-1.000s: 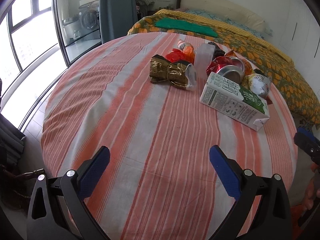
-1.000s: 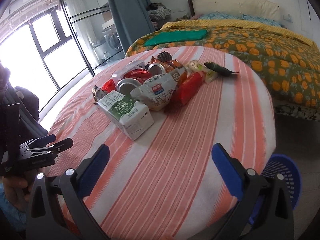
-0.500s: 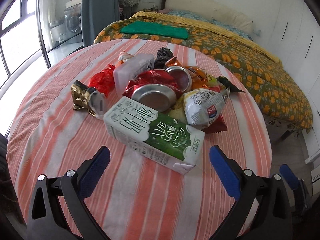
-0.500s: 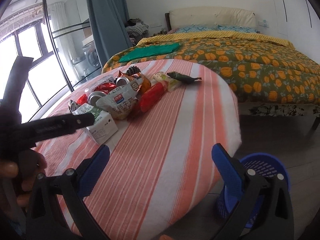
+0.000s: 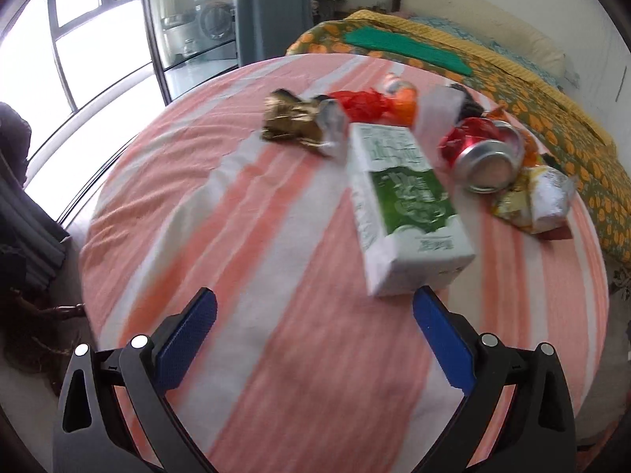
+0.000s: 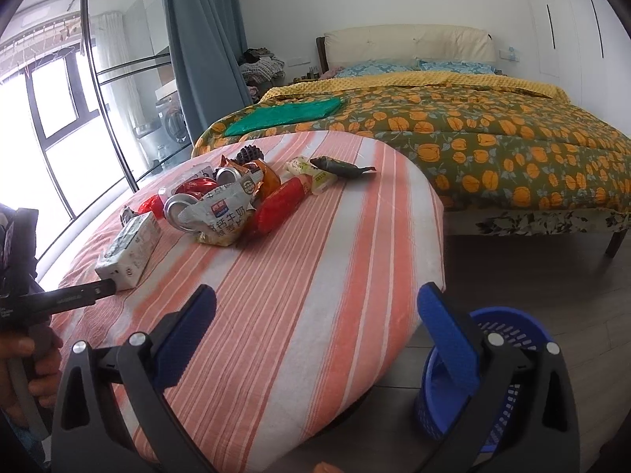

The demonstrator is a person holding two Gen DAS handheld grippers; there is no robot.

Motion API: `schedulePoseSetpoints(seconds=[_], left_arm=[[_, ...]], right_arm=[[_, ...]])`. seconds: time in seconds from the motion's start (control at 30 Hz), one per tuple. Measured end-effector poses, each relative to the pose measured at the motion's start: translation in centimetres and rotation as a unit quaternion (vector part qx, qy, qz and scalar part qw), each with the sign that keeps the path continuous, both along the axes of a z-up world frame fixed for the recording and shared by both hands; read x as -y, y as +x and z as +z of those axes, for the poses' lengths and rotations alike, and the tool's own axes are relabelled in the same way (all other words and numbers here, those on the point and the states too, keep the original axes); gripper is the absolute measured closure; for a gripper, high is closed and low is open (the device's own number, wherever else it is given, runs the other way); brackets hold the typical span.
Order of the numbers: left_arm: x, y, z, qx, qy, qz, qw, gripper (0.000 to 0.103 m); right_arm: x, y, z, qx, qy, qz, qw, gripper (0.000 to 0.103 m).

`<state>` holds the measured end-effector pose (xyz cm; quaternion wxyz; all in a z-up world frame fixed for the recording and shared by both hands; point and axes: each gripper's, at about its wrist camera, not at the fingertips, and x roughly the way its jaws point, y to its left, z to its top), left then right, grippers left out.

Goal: Collect trash
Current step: 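Move both tools toward the trash pile on the table, then grasp the white snack bag with the right tool while the left tool grasps the milk carton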

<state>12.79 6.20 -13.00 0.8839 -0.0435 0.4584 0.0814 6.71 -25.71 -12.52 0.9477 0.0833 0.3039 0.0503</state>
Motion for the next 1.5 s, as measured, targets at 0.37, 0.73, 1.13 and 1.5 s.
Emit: schedulePoseSetpoints(seconds=[0.37,0.73,1.13,1.5], left_arm=[[1.3,3.9,2.9,0.010,-0.090,-0.090,0.9919,0.004],[2.0,8.5,-0.2,-0.066,-0.042,-0.123,0.9893,0.006],[2.8,3.2,0.8,-0.074,-0.072,-0.253,0.9618,0.054],[2.9,2.4,-0.9,-0.047,-0.068,-0.236,0.9681,0.012]], right_arm=[[-2.8,-0.2,-0.4,-0.003,-0.020,0.018,1.000,0.005],[-2.7,-0.8,-0.8,-0.010,-0.027,0.012,1.000,0.005],[-5.3,4.5,3.2,-0.004,-0.081,0.084,0.993,0.005],[-10.7,14.9,3.1,-0.121,-0.113,0.217,0.962,0.046]])
